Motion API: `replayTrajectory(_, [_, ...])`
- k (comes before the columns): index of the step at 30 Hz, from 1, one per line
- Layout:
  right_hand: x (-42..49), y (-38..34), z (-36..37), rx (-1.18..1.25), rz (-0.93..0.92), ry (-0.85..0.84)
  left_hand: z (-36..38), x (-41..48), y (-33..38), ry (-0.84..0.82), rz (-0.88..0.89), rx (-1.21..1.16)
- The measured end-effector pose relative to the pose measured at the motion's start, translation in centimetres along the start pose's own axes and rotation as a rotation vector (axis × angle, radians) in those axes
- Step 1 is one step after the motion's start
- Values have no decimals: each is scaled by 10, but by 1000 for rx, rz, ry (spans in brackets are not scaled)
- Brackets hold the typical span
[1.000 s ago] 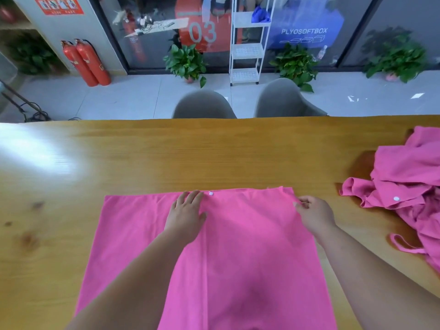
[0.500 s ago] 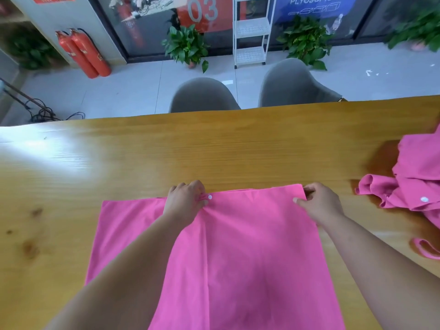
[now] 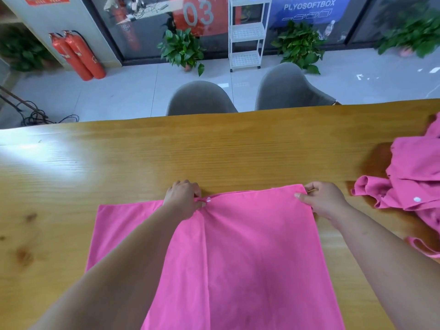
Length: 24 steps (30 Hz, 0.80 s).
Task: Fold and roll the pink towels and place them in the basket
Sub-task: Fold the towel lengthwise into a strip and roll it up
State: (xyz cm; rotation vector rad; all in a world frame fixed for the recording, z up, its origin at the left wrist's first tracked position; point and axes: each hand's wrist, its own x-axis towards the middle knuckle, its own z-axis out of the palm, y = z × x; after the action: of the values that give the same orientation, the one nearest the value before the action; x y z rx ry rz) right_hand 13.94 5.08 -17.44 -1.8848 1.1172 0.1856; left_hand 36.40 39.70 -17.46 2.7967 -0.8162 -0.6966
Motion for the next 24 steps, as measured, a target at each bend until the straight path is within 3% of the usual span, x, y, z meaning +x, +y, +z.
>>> replayTrajectory(6, [-19, -15, -21, 129, -49, -27, -15, -3, -8, -40, 55, -294])
replayTrajectory(16, [-69, -37, -54, 276, -96, -134, -64, -32, -11, -12, 185, -306])
replayTrajectory(24, [-113, -54, -65, 312, -189, 52, -84, -67, -15, 83, 248, -273])
